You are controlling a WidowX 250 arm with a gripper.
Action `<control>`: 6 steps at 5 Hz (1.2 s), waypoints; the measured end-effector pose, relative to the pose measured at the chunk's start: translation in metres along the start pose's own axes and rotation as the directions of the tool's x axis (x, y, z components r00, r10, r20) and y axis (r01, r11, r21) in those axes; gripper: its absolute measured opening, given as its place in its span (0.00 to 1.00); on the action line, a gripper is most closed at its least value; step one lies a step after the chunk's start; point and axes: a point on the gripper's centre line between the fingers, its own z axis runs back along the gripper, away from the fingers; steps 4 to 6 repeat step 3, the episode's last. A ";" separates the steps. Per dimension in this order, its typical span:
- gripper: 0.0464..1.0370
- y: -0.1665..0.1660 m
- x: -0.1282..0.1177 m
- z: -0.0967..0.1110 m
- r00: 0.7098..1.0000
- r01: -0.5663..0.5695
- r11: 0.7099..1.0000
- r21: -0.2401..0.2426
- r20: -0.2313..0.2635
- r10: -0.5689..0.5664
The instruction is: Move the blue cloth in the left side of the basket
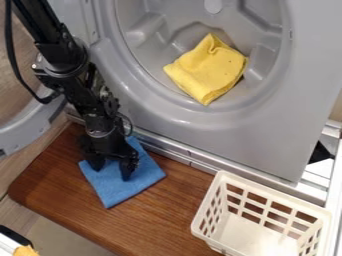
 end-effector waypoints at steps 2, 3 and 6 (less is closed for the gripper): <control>0.96 -0.010 0.009 0.046 0.992 -0.010 0.999 -0.038 0.127 0.015; 0.96 -0.010 0.010 0.072 0.991 0.017 0.999 -0.036 0.135 -0.012; 0.96 -0.010 0.010 0.072 0.991 0.017 0.999 -0.036 0.135 -0.012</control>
